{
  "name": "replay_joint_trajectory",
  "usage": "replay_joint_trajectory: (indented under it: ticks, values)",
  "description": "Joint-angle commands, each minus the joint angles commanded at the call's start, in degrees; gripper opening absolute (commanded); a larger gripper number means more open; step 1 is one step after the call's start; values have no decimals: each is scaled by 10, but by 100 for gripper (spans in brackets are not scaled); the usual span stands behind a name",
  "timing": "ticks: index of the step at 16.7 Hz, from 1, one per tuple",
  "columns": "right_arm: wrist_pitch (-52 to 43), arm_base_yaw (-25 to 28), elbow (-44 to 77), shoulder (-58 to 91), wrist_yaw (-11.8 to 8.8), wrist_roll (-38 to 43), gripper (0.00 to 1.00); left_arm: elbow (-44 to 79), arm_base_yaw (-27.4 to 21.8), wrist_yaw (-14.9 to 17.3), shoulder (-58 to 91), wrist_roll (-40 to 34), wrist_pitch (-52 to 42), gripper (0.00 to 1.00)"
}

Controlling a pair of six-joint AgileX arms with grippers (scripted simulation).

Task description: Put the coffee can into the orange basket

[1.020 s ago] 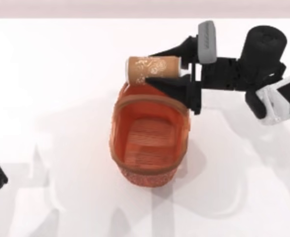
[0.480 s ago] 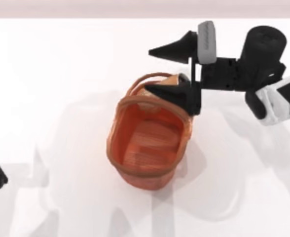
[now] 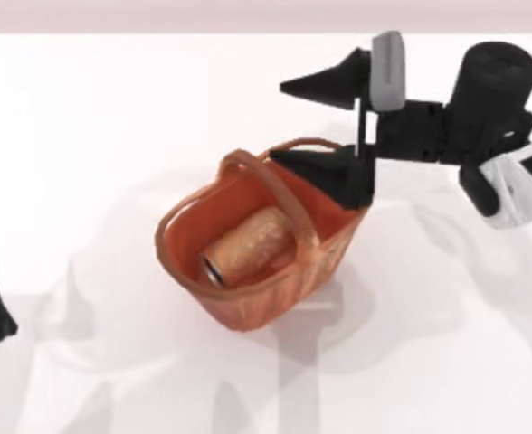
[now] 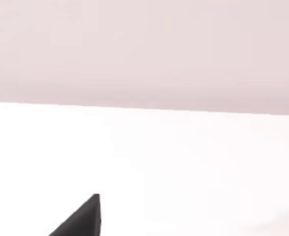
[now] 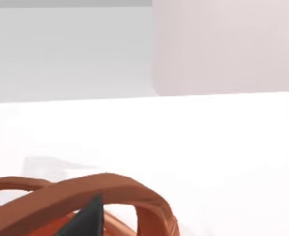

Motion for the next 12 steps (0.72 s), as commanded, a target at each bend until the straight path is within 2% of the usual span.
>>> replay_joint_trajectory:
  ticks: [2, 5, 8, 12]
  values:
    - [-22, -8, -32, -52, 24, -5, 100, 47, -18, 1, 49, -40, -45, 100]
    - [-74, -28, -101, -166, 81, -14, 100, 162, -55, 1, 165, -127, -141, 100]
    - [-146, -53, -187, -310, 157, -21, 100, 316, -100, 0, 322, -234, -252, 100]
    - [-259, -90, -312, -526, 273, -26, 100, 569, -168, -2, 562, -391, -407, 100]
